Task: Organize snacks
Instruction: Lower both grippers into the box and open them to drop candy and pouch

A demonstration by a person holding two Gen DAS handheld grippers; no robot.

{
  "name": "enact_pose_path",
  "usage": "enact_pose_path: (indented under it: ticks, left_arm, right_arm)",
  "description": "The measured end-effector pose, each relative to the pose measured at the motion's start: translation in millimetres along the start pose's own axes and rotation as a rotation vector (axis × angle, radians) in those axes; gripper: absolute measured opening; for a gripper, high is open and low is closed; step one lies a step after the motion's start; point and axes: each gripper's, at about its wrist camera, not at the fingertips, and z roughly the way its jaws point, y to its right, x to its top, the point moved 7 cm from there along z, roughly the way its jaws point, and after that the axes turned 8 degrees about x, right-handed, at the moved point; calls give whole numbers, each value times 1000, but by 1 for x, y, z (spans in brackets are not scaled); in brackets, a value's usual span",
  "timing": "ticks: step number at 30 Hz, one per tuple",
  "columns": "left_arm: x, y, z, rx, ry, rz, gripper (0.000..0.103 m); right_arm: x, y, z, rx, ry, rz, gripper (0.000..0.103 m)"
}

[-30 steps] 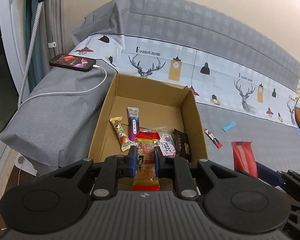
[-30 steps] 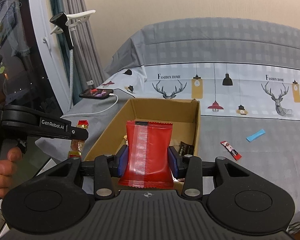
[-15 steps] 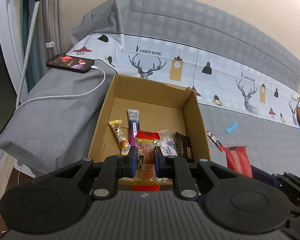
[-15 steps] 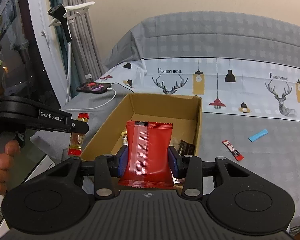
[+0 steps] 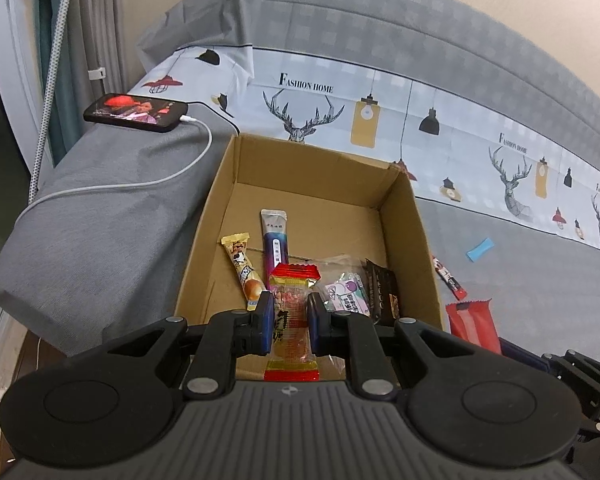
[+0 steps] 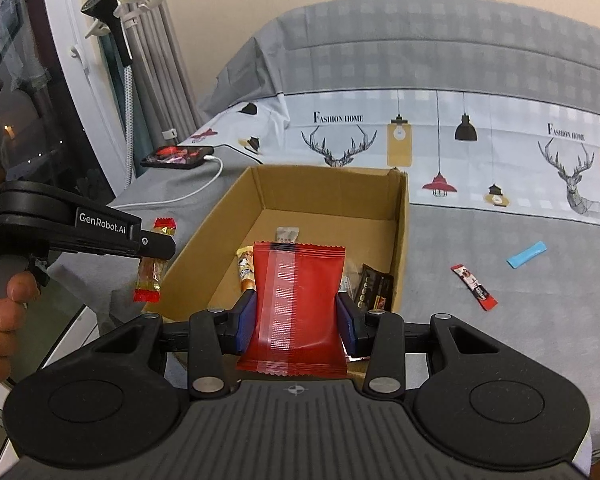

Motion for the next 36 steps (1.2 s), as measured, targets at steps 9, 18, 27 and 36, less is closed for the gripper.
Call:
enact_pose_path:
  ticks: [9, 18, 27, 36]
  left_arm:
    - [22, 7, 43, 15, -40, 14, 19]
    - [52, 8, 91, 42, -66, 6, 19]
    - [58, 8, 140, 80, -125, 18, 19]
    - [54, 6, 172, 110, -164, 35, 19]
  right_arm:
    - [8, 21, 38, 12, -47, 41, 45]
    - [21, 43, 83, 15, -75, 73, 45]
    - [28, 58, 125, 4, -96, 81, 45]
    - [25, 72, 158, -5, -139, 96, 45]
